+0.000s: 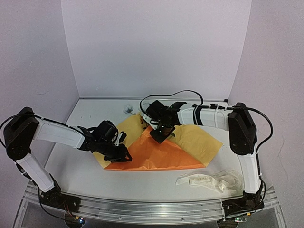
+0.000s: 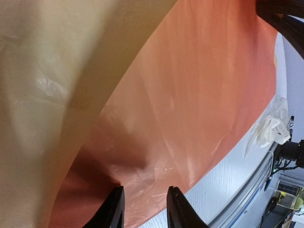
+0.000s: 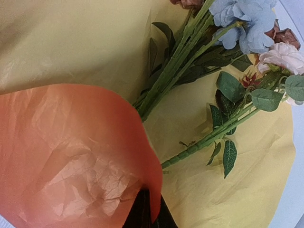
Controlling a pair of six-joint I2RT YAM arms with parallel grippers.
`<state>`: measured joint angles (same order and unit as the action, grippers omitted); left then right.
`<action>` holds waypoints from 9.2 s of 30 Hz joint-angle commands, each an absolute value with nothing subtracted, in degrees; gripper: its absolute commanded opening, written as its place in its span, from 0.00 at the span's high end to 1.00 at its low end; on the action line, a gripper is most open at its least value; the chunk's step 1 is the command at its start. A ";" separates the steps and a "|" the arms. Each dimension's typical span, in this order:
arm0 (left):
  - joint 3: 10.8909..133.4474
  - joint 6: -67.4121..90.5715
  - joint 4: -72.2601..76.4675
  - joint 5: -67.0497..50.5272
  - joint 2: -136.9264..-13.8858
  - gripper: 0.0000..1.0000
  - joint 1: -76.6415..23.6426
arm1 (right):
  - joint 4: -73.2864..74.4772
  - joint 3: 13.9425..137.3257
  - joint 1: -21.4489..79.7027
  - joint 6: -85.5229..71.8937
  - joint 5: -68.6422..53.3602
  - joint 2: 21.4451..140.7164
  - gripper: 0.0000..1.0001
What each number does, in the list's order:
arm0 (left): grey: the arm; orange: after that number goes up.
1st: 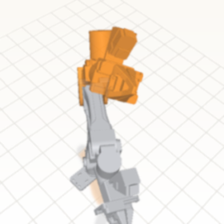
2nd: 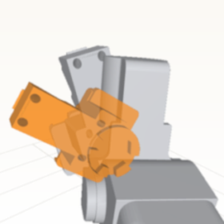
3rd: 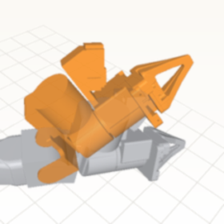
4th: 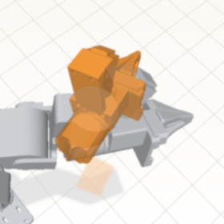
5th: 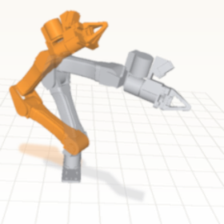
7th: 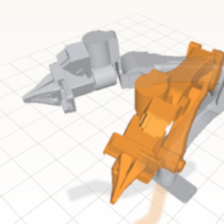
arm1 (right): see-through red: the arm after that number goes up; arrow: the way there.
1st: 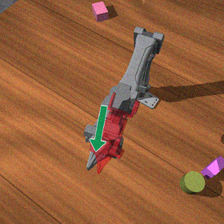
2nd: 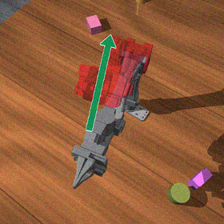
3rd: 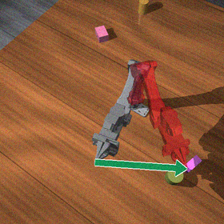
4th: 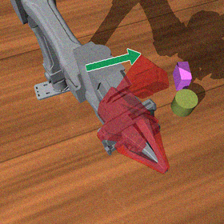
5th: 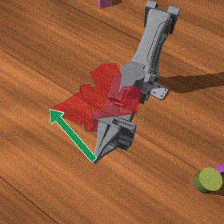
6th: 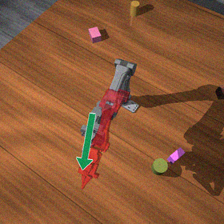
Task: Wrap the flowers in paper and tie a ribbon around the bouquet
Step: Fold the bottom corner of the flattened wrapping paper at the center of the board, then press the fold line of the 1/4-folded wrapping paper, then pick up the one-fourth-folded wrapping paper from the center of the board.
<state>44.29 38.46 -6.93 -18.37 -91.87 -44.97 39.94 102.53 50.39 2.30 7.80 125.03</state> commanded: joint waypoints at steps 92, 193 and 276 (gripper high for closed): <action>85.96 3.97 -10.18 -8.78 -126.17 0.80 -66.10 | 28.91 35.63 36.17 -51.04 -4.69 73.24 0.32; 37.22 53.34 -29.30 10.43 -91.77 1.00 -57.57 | 14.85 38.38 43.19 -54.29 -8.59 87.18 0.79; 81.17 11.73 -8.17 -6.26 -122.77 0.91 -66.73 | 19.96 29.56 45.76 -58.47 3.04 62.47 1.00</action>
